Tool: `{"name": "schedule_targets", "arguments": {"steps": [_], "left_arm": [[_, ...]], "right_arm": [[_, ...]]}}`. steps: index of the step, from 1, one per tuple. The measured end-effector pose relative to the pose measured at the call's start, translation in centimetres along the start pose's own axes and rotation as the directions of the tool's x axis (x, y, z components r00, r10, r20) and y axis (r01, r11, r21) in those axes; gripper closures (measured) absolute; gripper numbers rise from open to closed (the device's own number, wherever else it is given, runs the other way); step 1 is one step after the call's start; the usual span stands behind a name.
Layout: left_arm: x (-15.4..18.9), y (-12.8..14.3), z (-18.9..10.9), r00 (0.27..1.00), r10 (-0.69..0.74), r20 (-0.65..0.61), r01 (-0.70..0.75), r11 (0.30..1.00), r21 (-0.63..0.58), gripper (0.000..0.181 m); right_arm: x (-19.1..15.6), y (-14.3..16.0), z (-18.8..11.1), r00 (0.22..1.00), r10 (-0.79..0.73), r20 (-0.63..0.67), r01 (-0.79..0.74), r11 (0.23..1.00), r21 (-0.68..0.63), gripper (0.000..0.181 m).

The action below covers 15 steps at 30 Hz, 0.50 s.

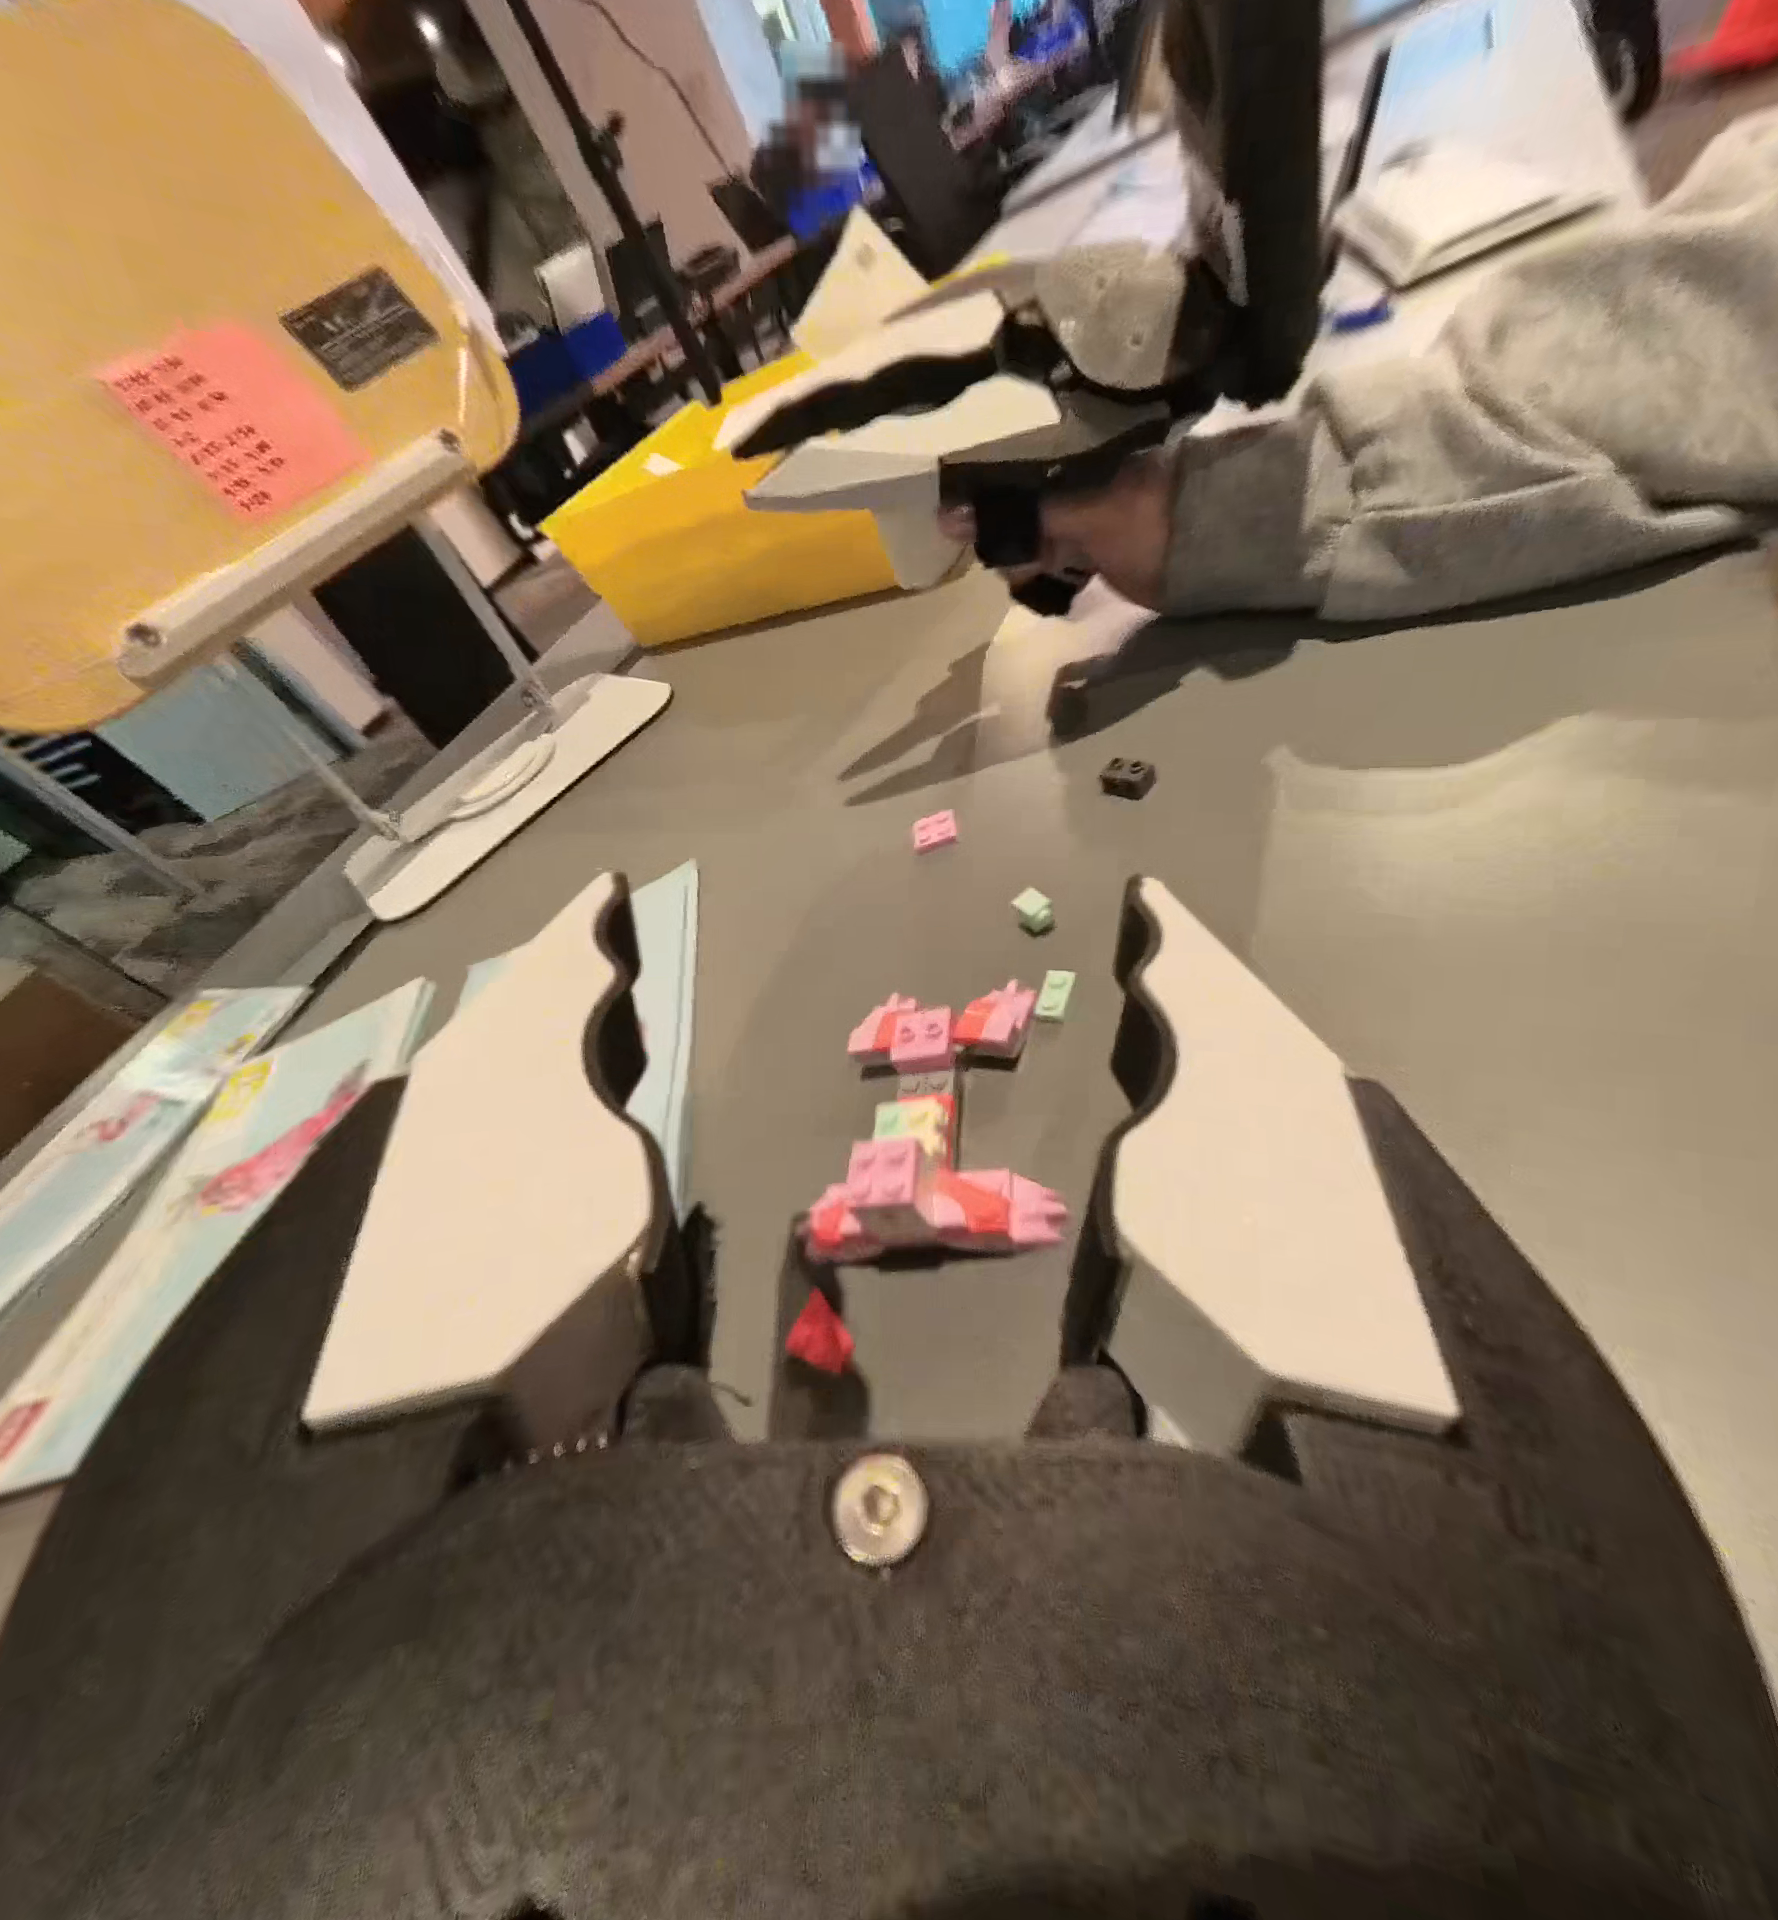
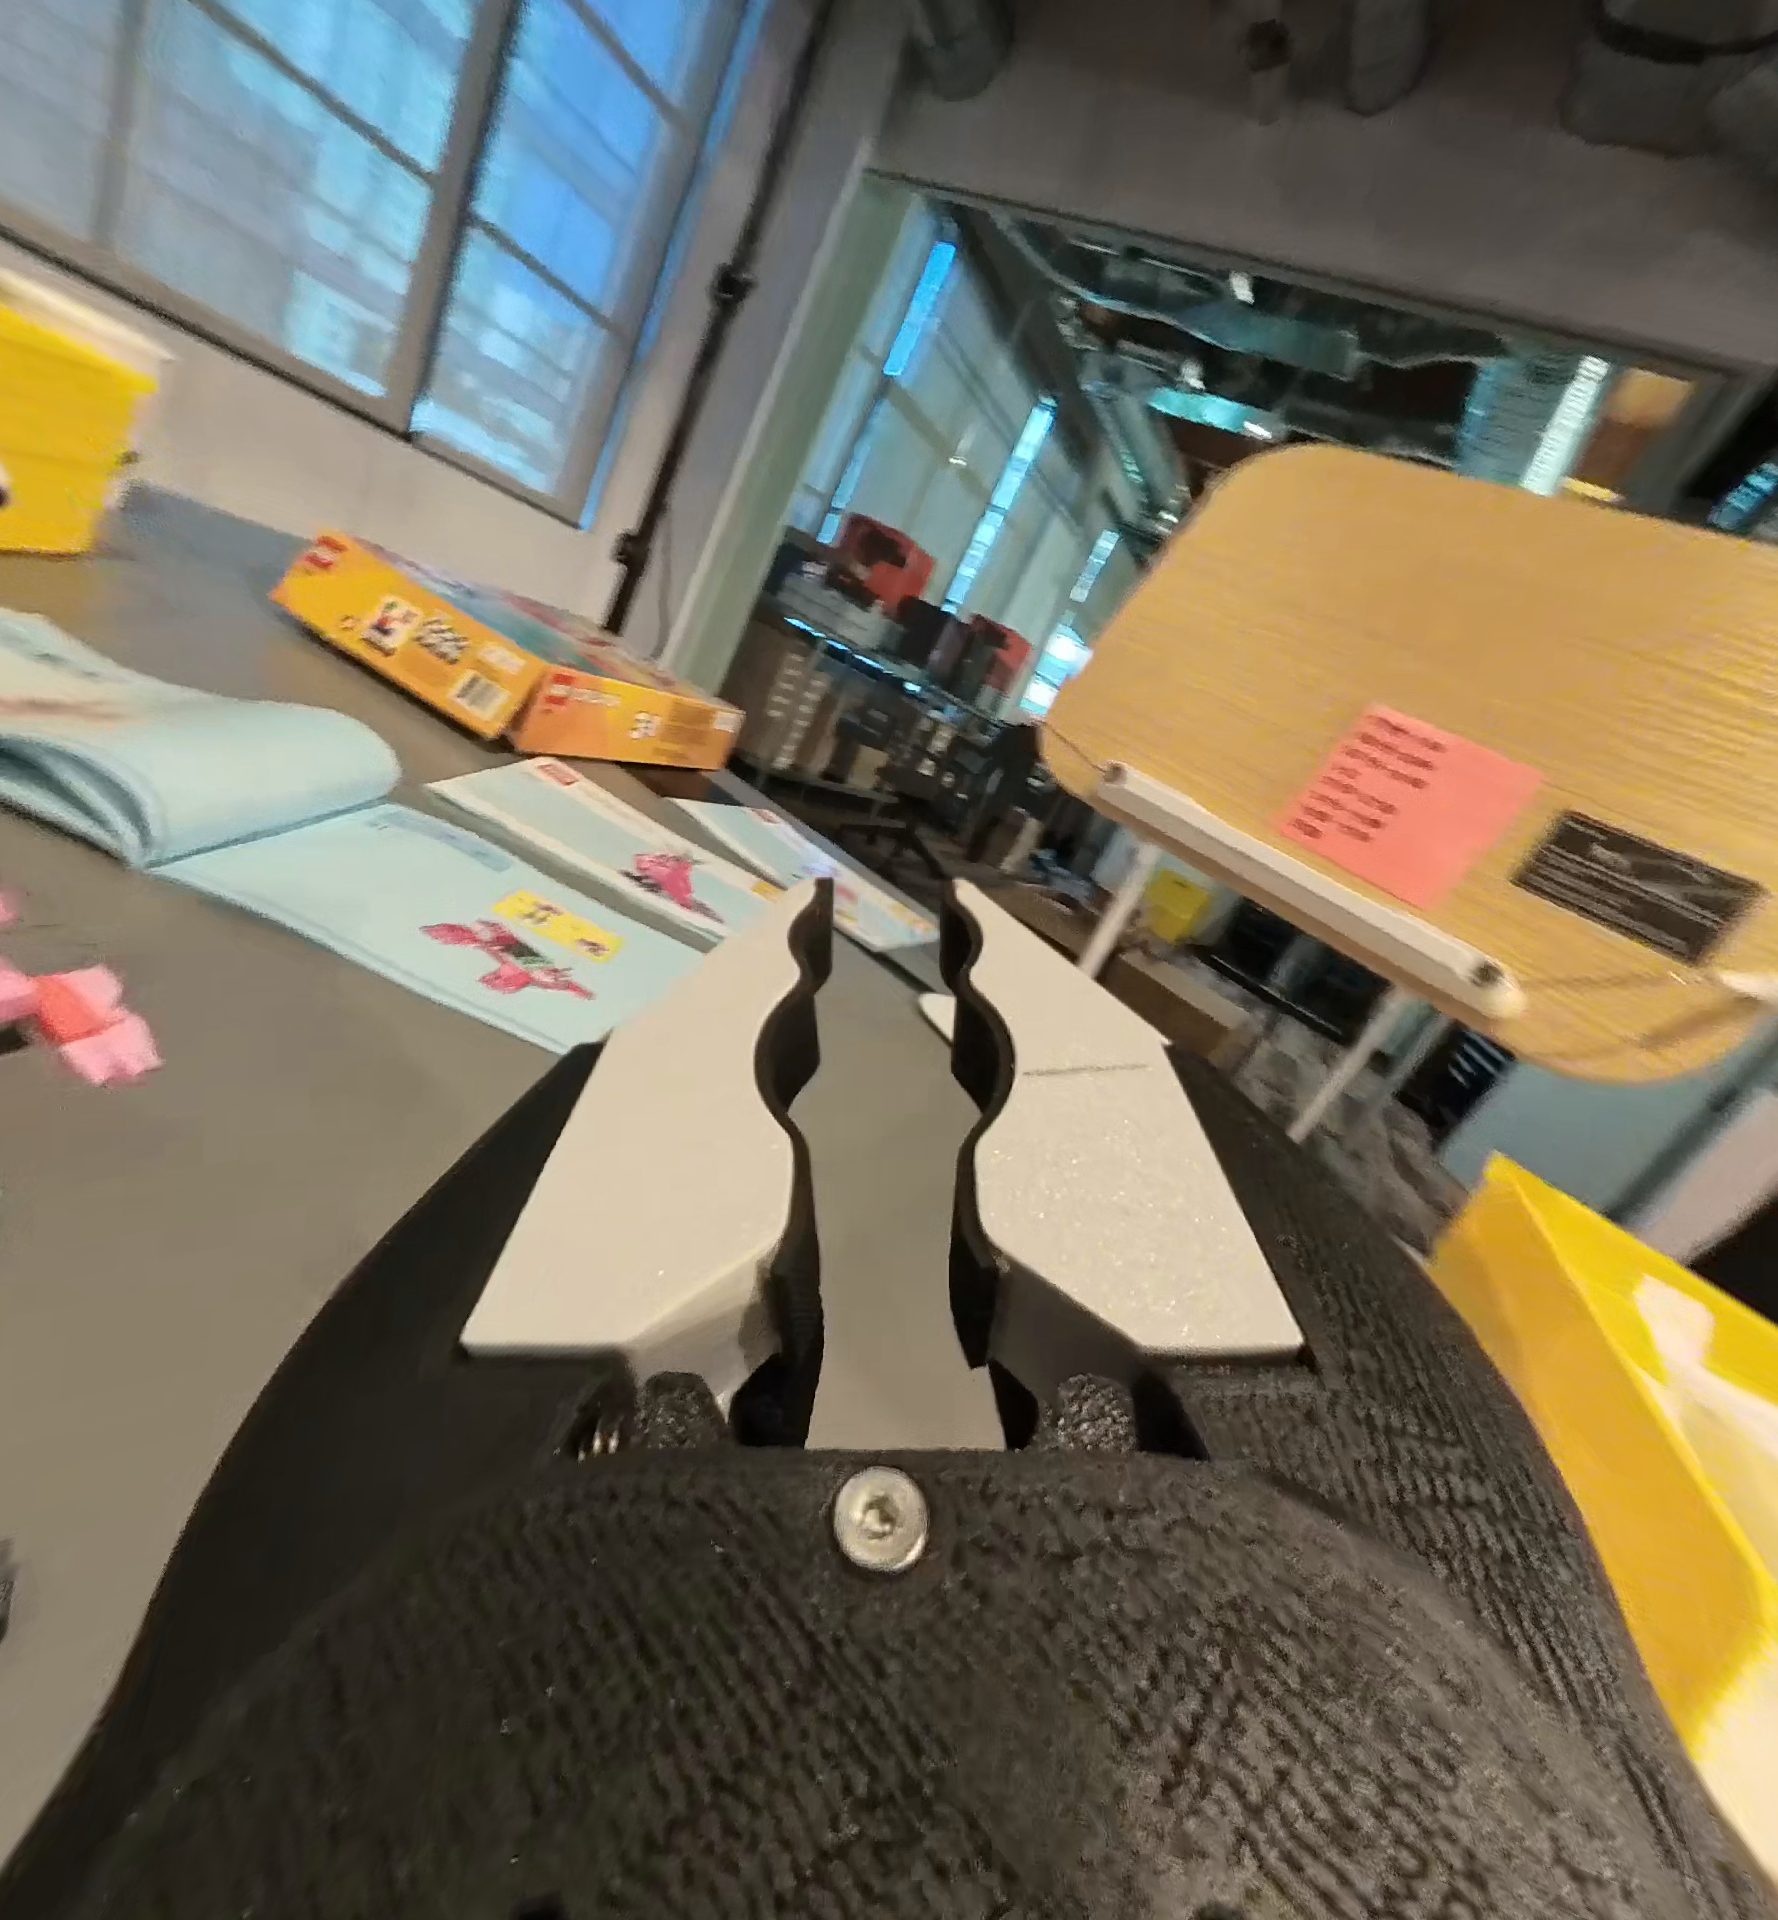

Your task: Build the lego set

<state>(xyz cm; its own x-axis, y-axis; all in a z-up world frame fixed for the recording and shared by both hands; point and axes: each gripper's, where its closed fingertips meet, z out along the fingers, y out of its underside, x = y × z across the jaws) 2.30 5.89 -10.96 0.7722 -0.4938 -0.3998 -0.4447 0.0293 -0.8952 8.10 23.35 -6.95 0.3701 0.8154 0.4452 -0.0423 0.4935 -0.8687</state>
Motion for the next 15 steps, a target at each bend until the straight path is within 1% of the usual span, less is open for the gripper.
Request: {"name": "schedule_targets", "arguments": {"steps": [1,3,5,6,7,8,11,12,13,14,15], "left_arm": [[0.4,0.0,-0.7,0.999,-0.027,-0.024,0.027,0.999,0.021,0.097],[0.6,-0.1,-1.5,0.998,-0.054,-0.033,0.055,0.998,0.041,0.111],[0.9,0.5,-1.4,0.998,-0.048,-0.048,0.049,0.998,0.036,0.129],[0.9,0.9,-1.1,0.997,-0.06,-0.049,0.061,0.998,0.013,0.129],[0.8,1.2,-0.8,0.995,-0.08,-0.054,0.08,0.997,-0.004,0.127],[0.6,1.1,-0.6,0.994,-0.106,-0.041,0.106,0.994,0.0,0.12],[-0.4,1.2,-0.4,0.988,-0.152,-0.014,0.153,0.988,0.014,0.105],[-0.5,1.6,-0.3,0.986,-0.168,-0.019,0.168,0.986,0.002,0.105],[-0.7,2.1,-0.2,0.982,-0.188,-0.029,0.187,0.982,-0.023,0.104],[-0.8,2.9,0.0,0.975,-0.218,-0.038,0.215,0.975,-0.061,0.099],[-0.6,3.5,0.2,0.962,-0.263,-0.071,0.255,0.961,-0.104,0.097]], "right_arm": [[-0.9,-0.2,0.2,0.998,-0.02,0.058,0.019,1.0,0.015,0.162],[-3.1,-0.5,0.5,0.98,-0.06,0.191,0.052,0.998,0.048,0.159],[-4.6,-0.3,0.6,0.949,-0.115,0.293,0.102,0.993,0.06,0.158],[-5.2,-0.3,0.6,0.932,-0.125,0.34,0.109,0.992,0.066,0.158],[-6.0,-0.3,0.5,0.905,-0.112,0.41,0.095,0.994,0.061,0.158],[-6.7,0.0,0.2,0.867,-0.076,0.493,0.071,0.997,0.028,0.157],[-8.2,1.5,-0.7,0.734,0.079,0.674,0.005,0.993,-0.122,0.144],[-8.6,1.9,-1.0,0.695,0.122,0.709,0.003,0.985,-0.172,0.135],[-8.9,2.5,-1.3,0.66,0.153,0.735,0.017,0.976,-0.218,0.134],[-9.2,3.1,-1.6,0.623,0.176,0.762,0.046,0.964,-0.26,0.135],[-9.5,3.9,-1.9,0.59,0.201,0.782,0.081,0.949,-0.305,0.135]]}}
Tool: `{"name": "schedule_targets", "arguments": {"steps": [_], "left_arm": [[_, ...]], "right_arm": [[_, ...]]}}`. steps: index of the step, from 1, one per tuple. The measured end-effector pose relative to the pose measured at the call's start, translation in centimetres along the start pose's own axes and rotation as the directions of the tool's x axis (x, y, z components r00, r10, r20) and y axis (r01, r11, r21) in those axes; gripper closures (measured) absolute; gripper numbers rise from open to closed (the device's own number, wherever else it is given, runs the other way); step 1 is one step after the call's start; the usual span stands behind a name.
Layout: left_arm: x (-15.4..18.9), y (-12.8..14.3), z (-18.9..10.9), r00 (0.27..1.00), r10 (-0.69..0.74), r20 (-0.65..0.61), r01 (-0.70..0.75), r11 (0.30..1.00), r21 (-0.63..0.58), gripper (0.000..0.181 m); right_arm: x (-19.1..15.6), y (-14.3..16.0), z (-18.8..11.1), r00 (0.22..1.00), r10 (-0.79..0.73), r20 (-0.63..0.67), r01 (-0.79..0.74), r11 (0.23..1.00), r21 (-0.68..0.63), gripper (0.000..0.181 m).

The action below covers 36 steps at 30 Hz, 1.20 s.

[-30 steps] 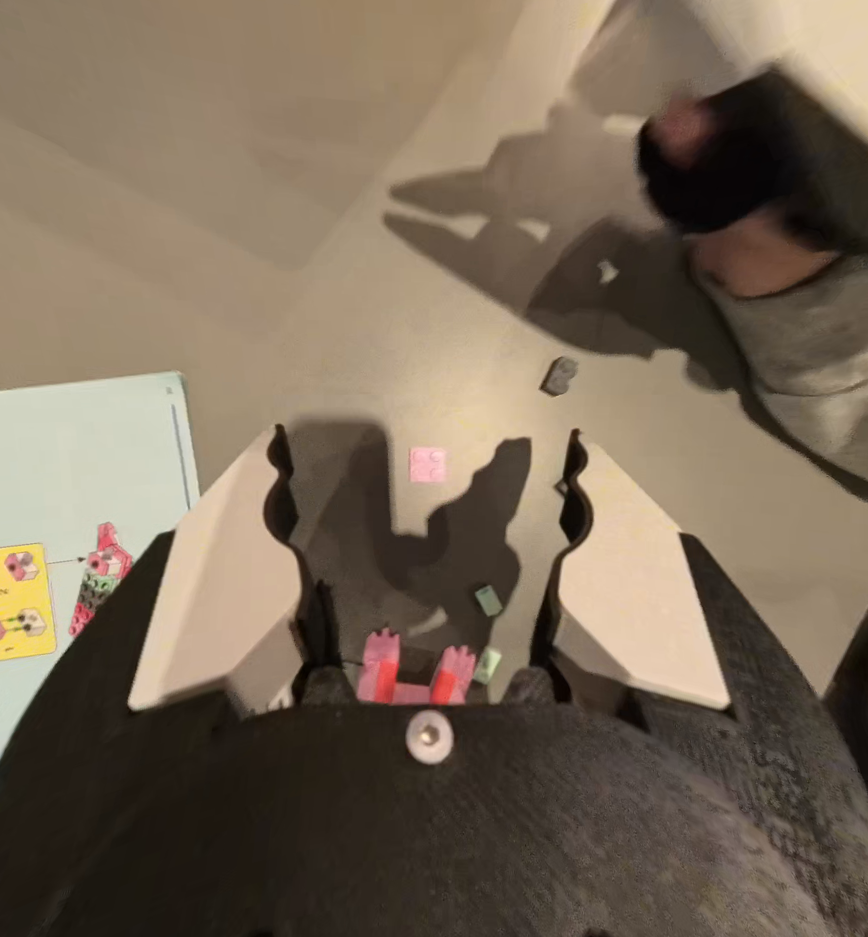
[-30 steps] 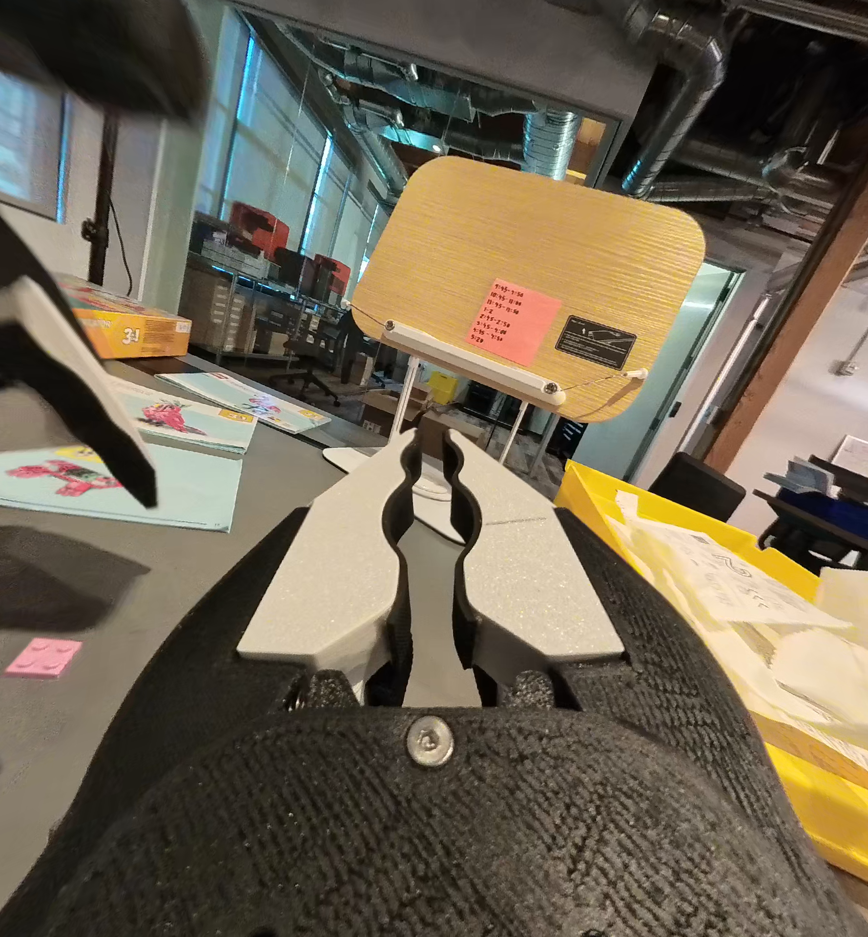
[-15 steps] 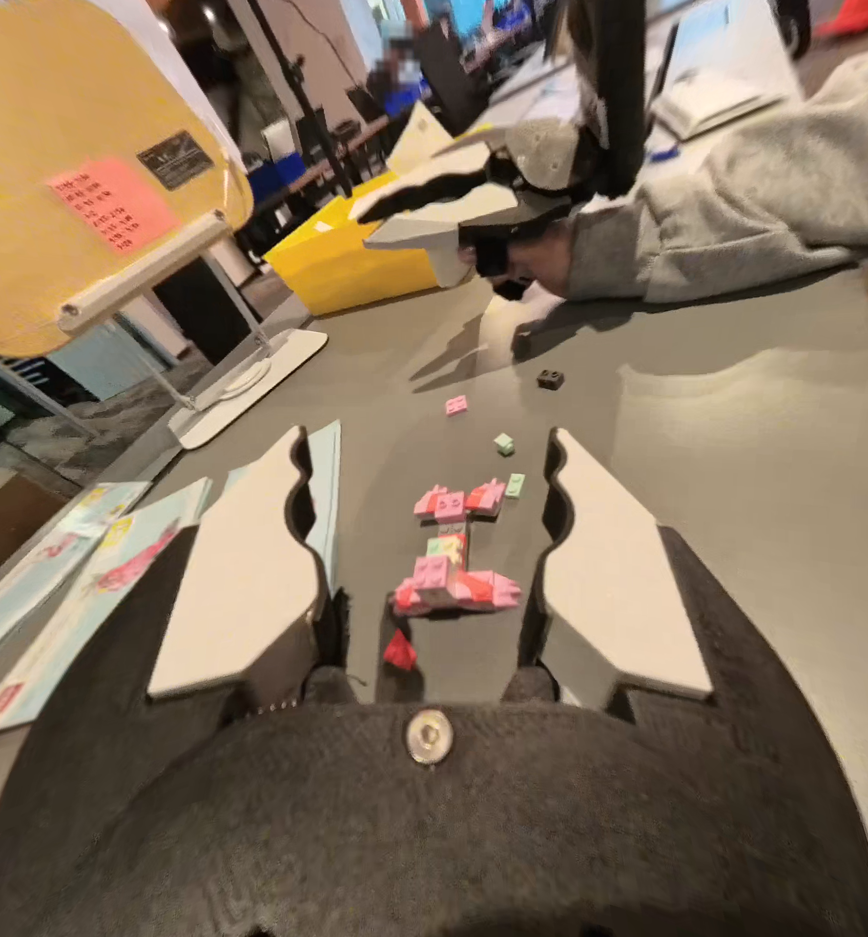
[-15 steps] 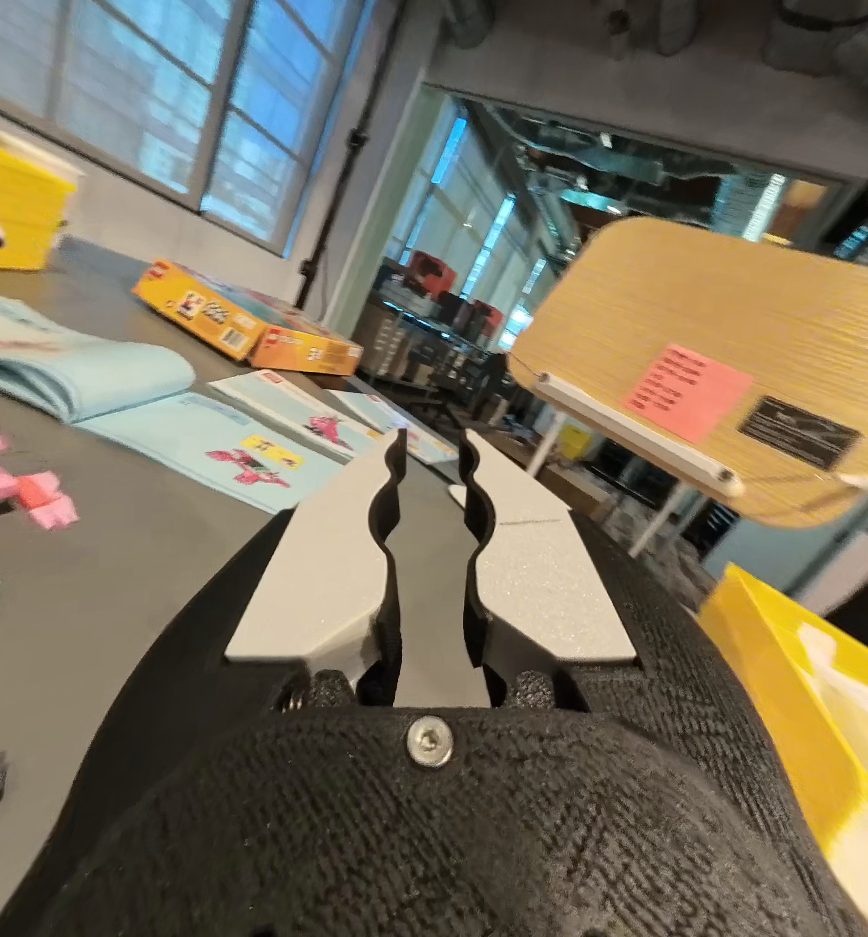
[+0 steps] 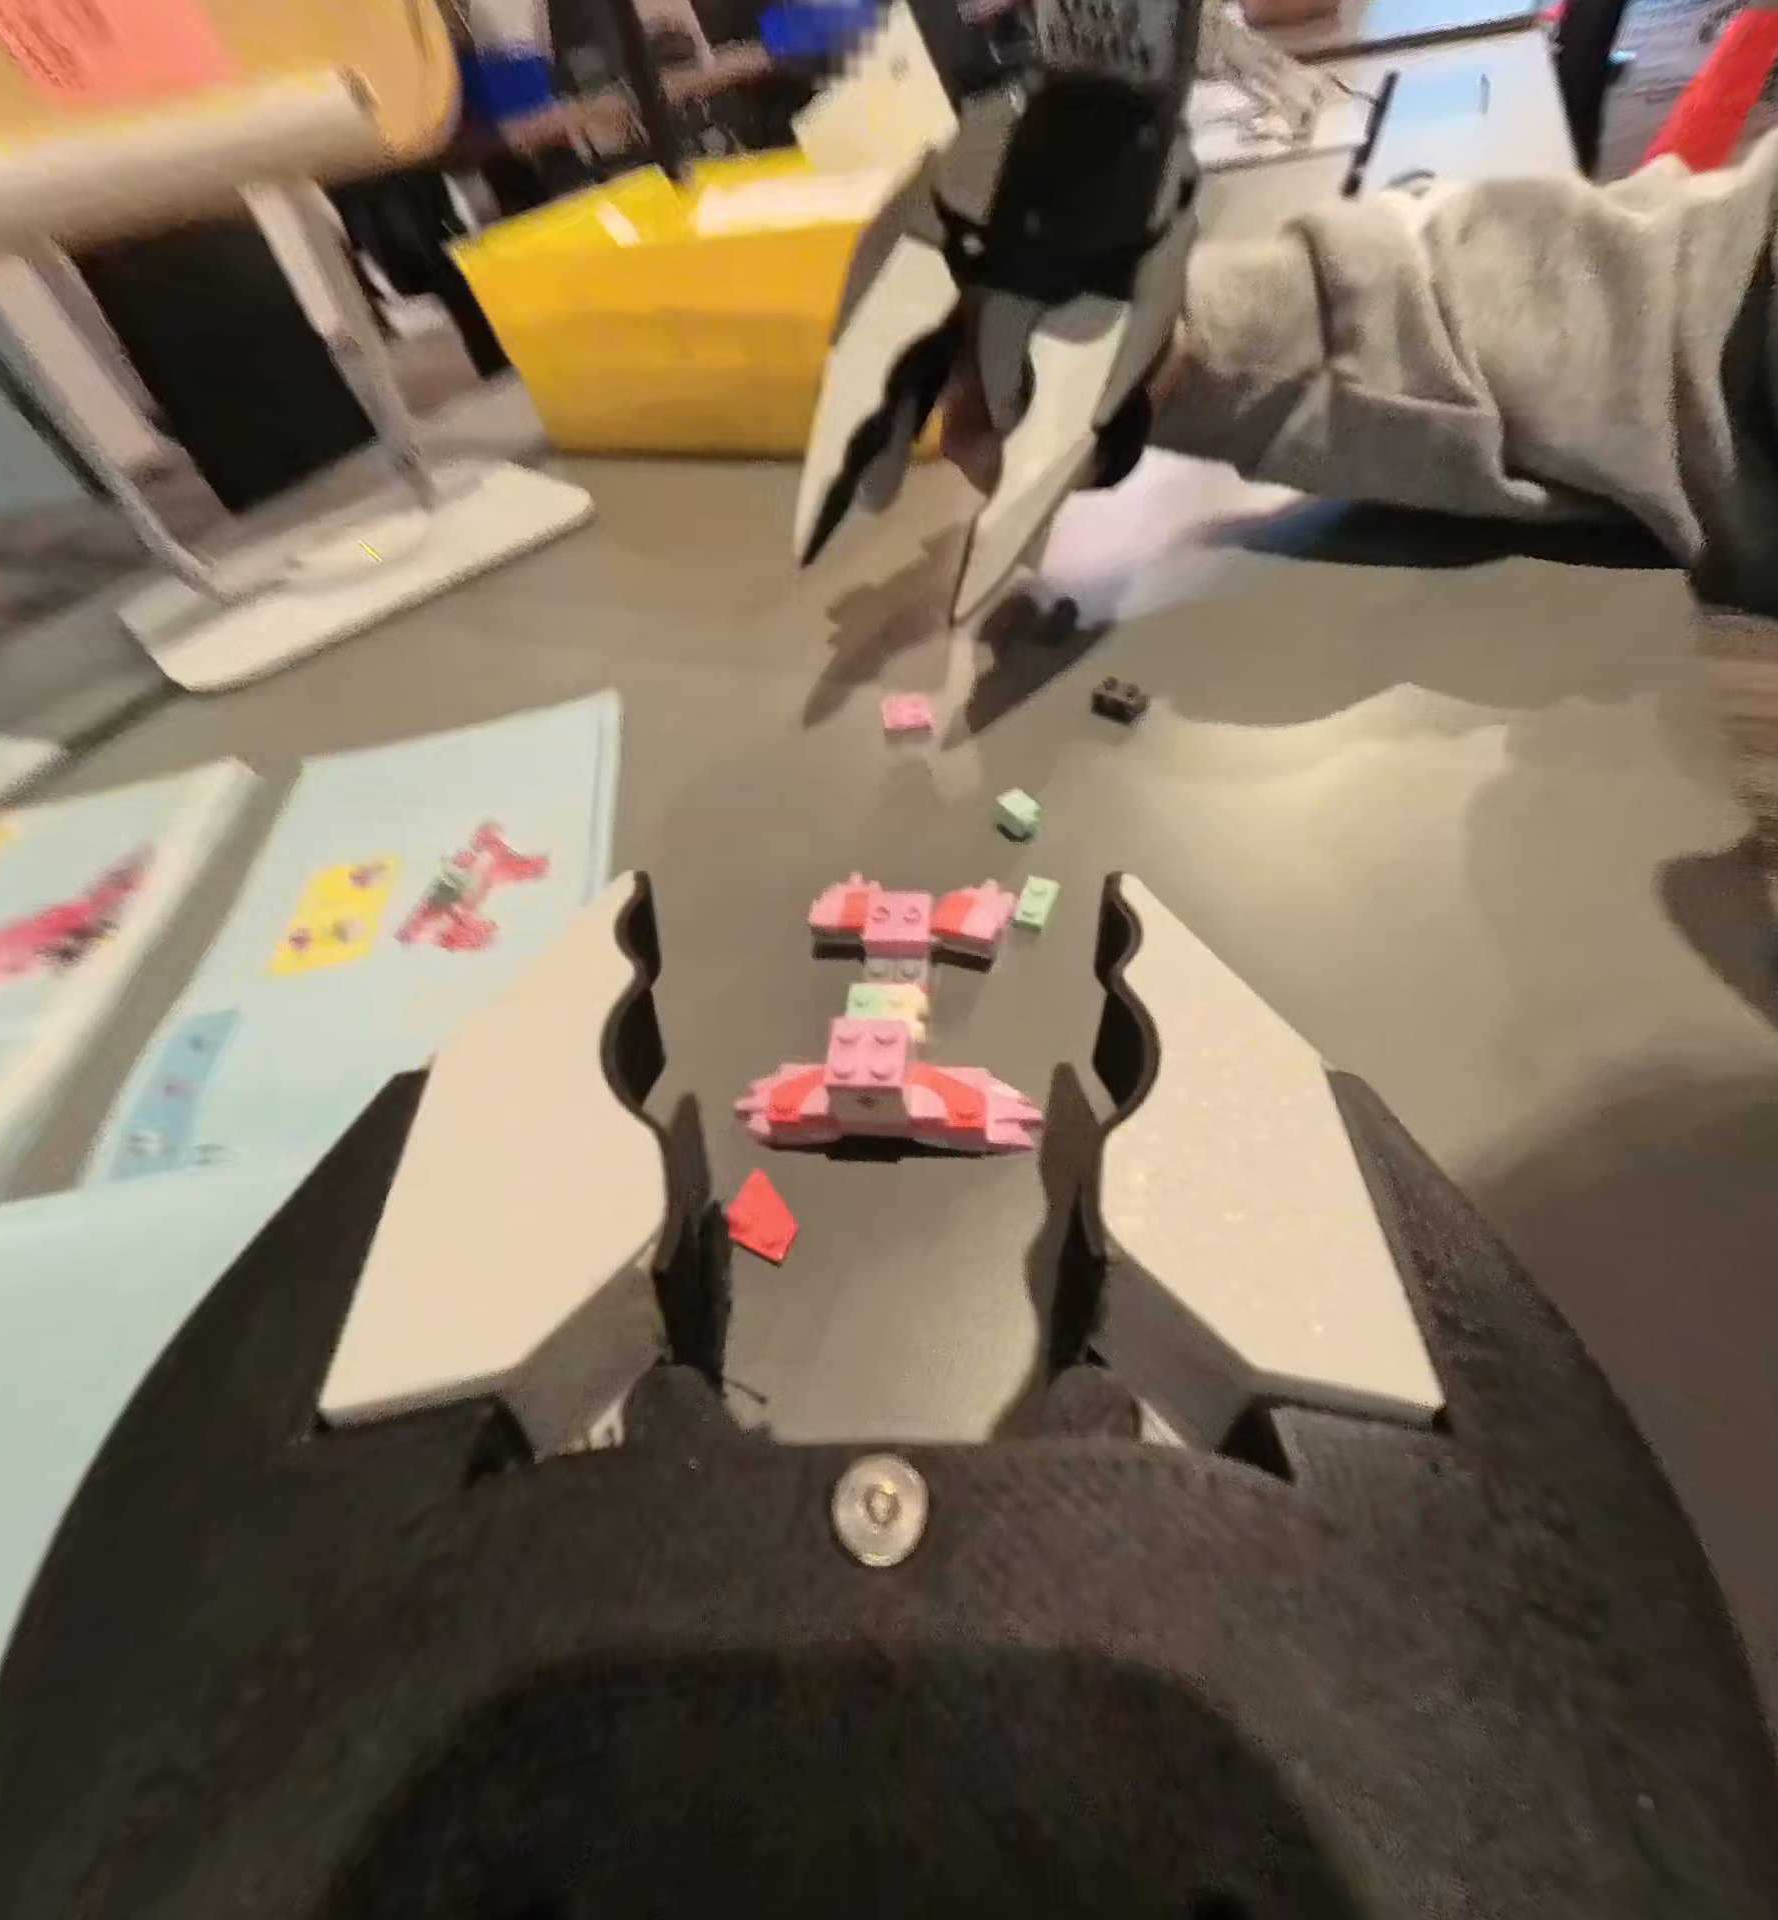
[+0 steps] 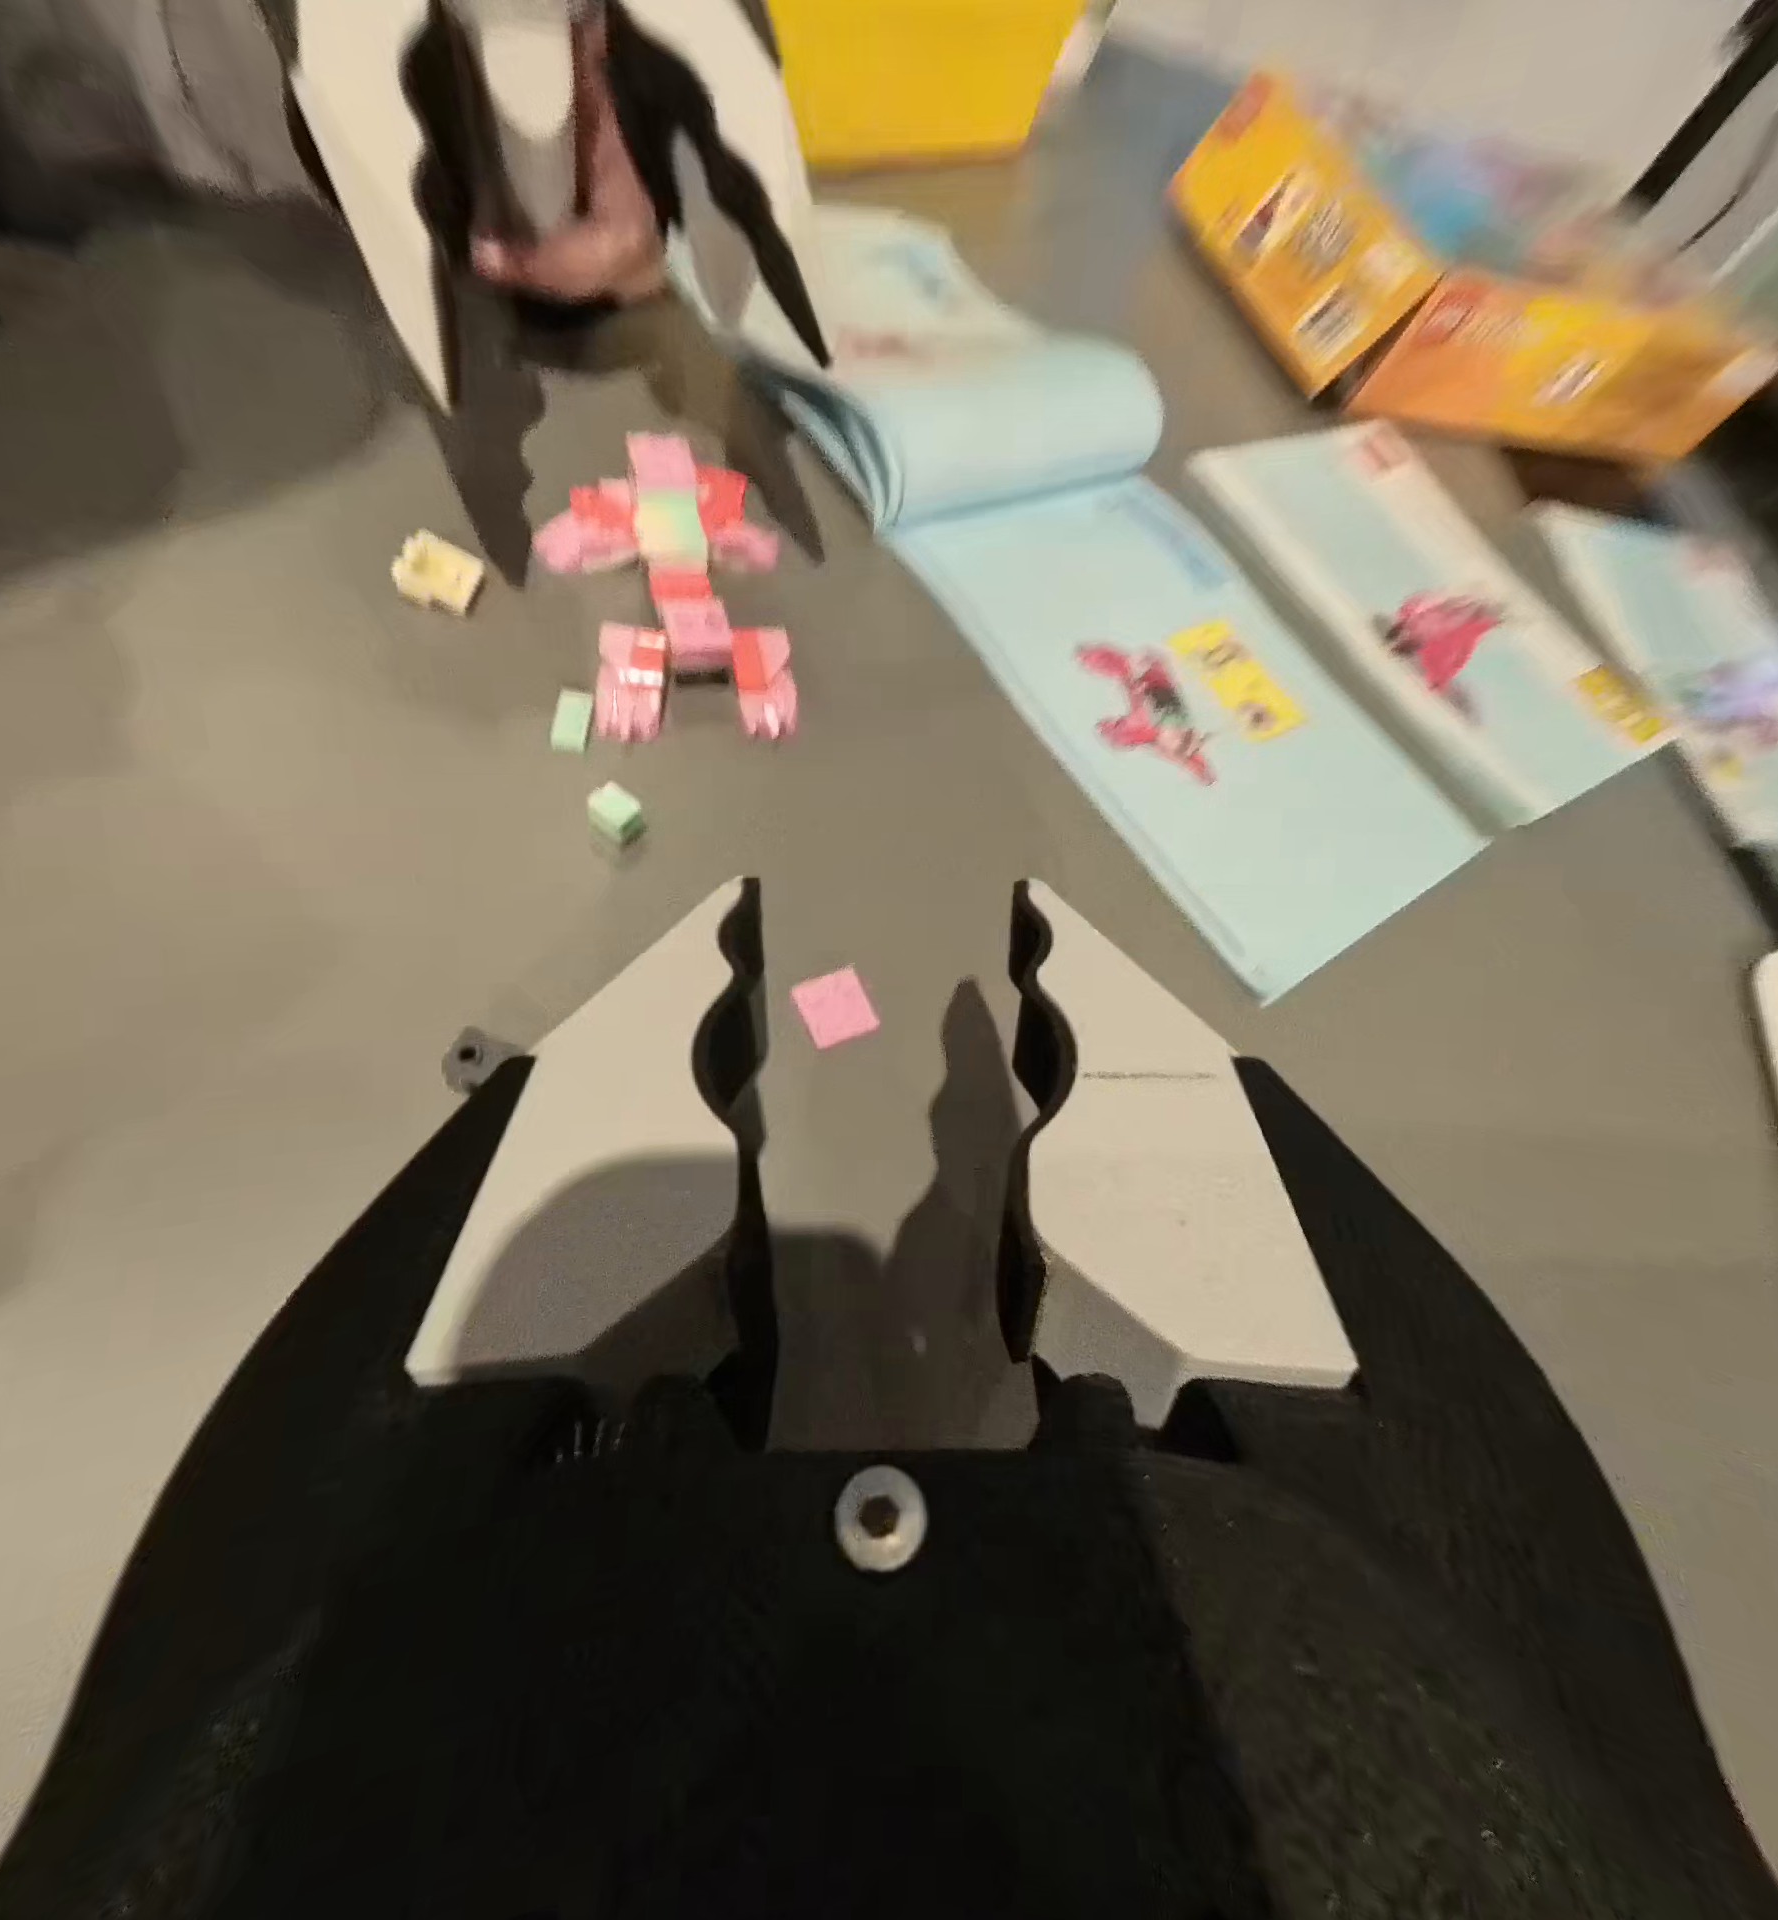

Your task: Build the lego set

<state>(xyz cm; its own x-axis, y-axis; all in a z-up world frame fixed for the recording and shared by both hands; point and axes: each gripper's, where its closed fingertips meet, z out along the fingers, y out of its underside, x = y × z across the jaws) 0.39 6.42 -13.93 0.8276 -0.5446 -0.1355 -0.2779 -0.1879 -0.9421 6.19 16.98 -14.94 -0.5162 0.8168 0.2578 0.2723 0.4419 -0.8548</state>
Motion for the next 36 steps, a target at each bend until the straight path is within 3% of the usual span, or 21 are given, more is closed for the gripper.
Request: {"name": "schedule_targets", "arguments": {"steps": [2,6,9,12,16,22,25,31,36], "left_arm": [[0.4,0.7,0.3,0.995,-0.074,-0.067,0.07,0.996,-0.058,0.1],[-0.5,2.1,0.6,0.994,-0.107,-0.009,0.105,0.984,-0.146,0.115],[-0.3,2.9,1.0,0.984,-0.168,-0.055,0.154,0.966,-0.206,0.116],[0.7,3.6,1.1,0.976,-0.183,-0.118,0.147,0.953,-0.264,0.121],[0.5,3.5,0.9,0.986,-0.142,-0.088,0.117,0.962,-0.246,0.122],[0.8,4.7,1.6,0.979,-0.157,-0.132,0.105,0.935,-0.338,0.107],[0.7,5.0,1.7,0.984,-0.096,-0.147,0.039,0.936,-0.35,0.108],[0.1,5.3,1.6,0.972,-0.123,-0.198,0.044,0.931,-0.362,0.12],[0.4,5.6,1.7,0.975,-0.088,-0.202,0.006,0.926,-0.377,0.129]], "right_arm": [[-0.4,1.4,0.3,0.996,0.039,0.075,-0.032,0.996,-0.086,0.137],[-1.2,2.9,1.2,0.982,0.105,0.159,-0.082,0.986,-0.144,0.139],[-1.7,4.1,1.4,0.977,0.116,0.177,-0.079,0.976,-0.202,0.148],[-1.9,4.2,1.3,0.976,0.127,0.178,-0.089,0.974,-0.208,0.155],[-2.3,4.2,1.2,0.977,0.127,0.172,-0.093,0.977,-0.191,0.167],[-2.3,4.3,0.8,0.98,0.128,0.153,-0.098,0.976,-0.193,0.165],[-2.1,4.3,0.9,0.983,0.115,0.141,-0.087,0.978,-0.189,0.163],[-1.8,4.1,1.3,0.986,0.113,0.123,-0.084,0.972,-0.222,0.168],[-2.7,-2.1,3.8,0.991,0.065,0.114,-0.054,0.994,-0.097,0.168]]}}
